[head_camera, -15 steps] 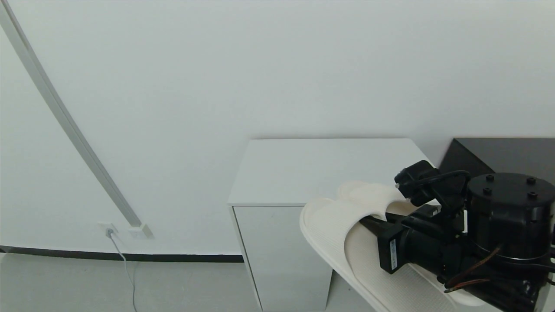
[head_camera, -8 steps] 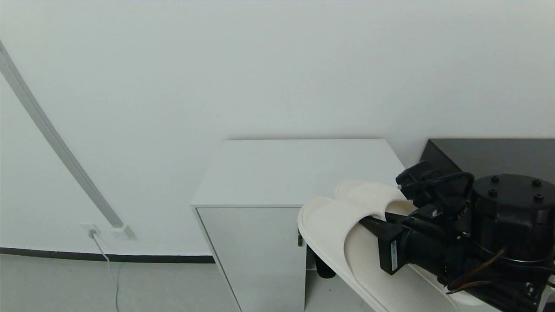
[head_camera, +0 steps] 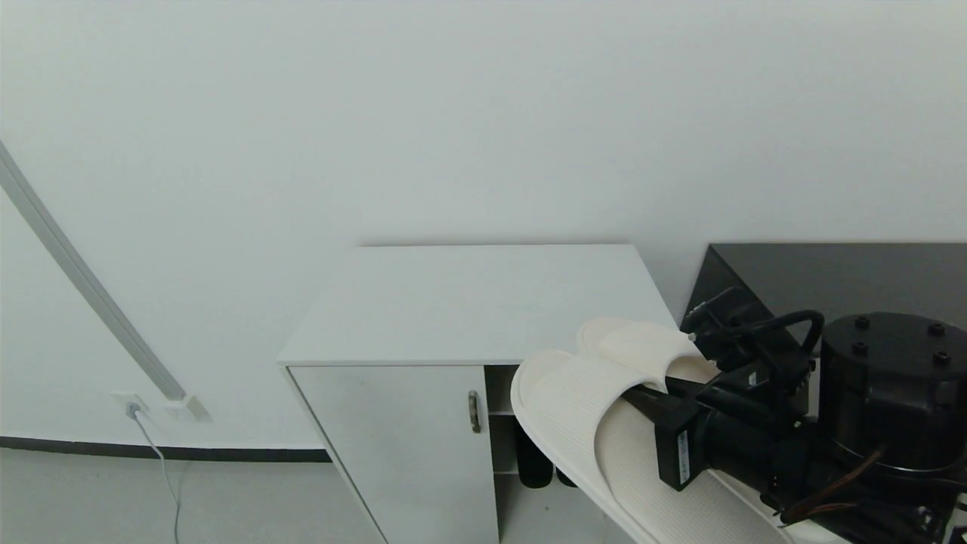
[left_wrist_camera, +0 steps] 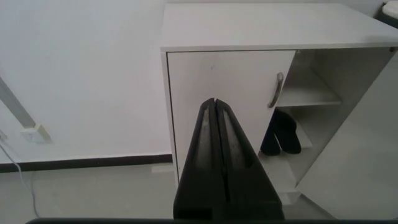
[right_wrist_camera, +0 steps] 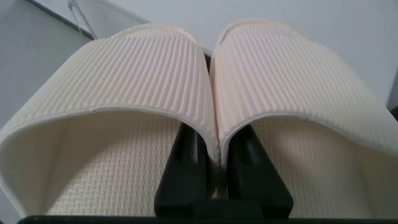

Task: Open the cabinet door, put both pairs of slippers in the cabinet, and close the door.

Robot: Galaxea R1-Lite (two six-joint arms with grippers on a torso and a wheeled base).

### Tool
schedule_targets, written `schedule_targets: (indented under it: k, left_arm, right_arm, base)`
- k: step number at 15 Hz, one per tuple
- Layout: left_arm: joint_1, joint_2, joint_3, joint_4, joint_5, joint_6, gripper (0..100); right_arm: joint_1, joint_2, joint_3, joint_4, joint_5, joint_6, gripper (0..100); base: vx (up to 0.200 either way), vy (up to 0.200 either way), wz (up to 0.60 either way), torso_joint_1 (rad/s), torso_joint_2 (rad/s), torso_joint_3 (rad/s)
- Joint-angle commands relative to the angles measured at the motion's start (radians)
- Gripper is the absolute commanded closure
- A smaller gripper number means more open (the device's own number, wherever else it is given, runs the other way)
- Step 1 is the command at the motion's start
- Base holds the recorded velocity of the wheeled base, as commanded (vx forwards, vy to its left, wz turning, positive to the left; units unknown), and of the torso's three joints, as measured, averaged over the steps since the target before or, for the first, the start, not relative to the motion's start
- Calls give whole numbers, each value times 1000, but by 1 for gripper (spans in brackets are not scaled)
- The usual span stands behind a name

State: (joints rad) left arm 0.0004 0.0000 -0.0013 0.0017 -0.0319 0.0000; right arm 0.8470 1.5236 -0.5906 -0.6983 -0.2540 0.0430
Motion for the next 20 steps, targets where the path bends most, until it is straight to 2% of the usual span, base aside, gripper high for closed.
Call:
schedule_targets:
  k: [1,10,17,20]
  left_arm:
    - [1,0,0,0,0,0,100]
    - [1,0,0,0,0,0,100]
    - [1,0,0,0,0,0,100]
    - [1,0,0,0,0,0,100]
  right_arm:
    - [-3,3,2,0,-2,2,100]
    - [-2,4,2,2,-1,-6,100]
    - [0,6,9,0,1,-6,100]
    - [1,6,9,0,1,-6,100]
  base:
    - [0,0,0,0,0,0]
    - [0,0,0,0,0,0]
    - [-200,0,0,0,2,2]
    - [0,0,0,0,0,0]
